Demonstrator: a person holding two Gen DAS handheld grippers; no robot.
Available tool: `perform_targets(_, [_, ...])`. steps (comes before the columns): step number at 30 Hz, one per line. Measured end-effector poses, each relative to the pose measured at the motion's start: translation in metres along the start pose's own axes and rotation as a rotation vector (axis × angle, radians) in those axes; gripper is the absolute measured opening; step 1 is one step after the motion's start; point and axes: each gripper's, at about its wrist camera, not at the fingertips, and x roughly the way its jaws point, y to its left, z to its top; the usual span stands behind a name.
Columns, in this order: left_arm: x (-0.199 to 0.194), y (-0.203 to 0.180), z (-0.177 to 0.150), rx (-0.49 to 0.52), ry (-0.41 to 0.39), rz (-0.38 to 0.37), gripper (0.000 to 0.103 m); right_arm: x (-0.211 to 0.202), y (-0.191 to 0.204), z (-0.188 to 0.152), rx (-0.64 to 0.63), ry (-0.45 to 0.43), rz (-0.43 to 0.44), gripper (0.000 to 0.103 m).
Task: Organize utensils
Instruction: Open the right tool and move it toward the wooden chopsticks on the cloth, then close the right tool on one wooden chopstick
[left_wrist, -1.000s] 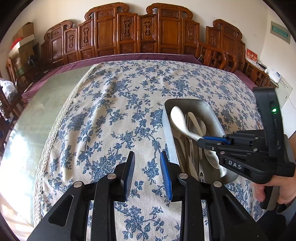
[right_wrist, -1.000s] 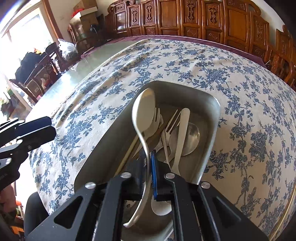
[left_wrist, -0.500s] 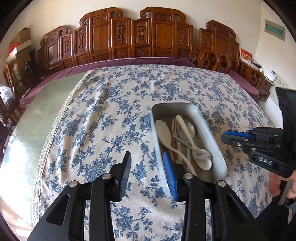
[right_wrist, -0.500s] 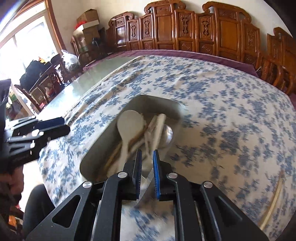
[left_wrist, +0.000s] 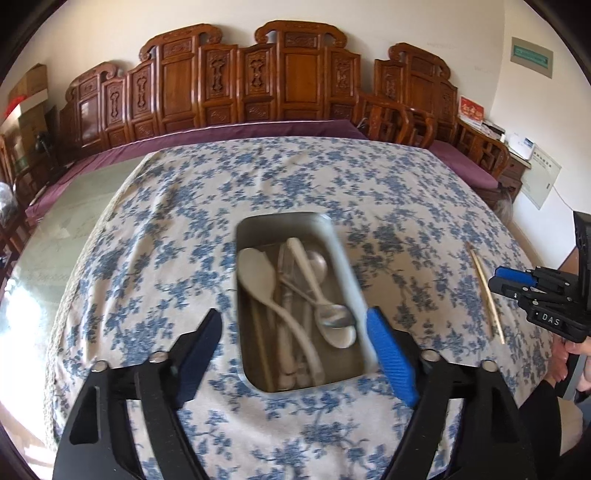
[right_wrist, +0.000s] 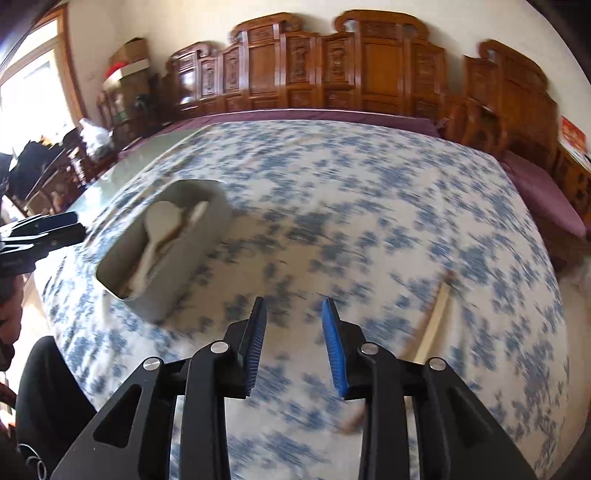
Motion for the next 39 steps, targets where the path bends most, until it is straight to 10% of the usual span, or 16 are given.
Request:
perform_targets(30, [0.017, -0.109, -0.015, 0.127, 0.059, -0.055, 0.082, 0.034, -0.063, -0.063, 0.007, 0.169, -0.194, 0.033])
perform_targets(35, [0.020, -0.118, -0.014, 0.137, 0.061, -0.061, 0.082, 0.030, -0.081, -0.065, 0.033, 0.179, -0.214, 0.008])
perform_targets(39, [0.027, -0.128, -0.011, 0.148, 0.067, -0.071, 0.082, 0.025, -0.095, -0.067, 0.049, 0.177, -0.210, 0.006])
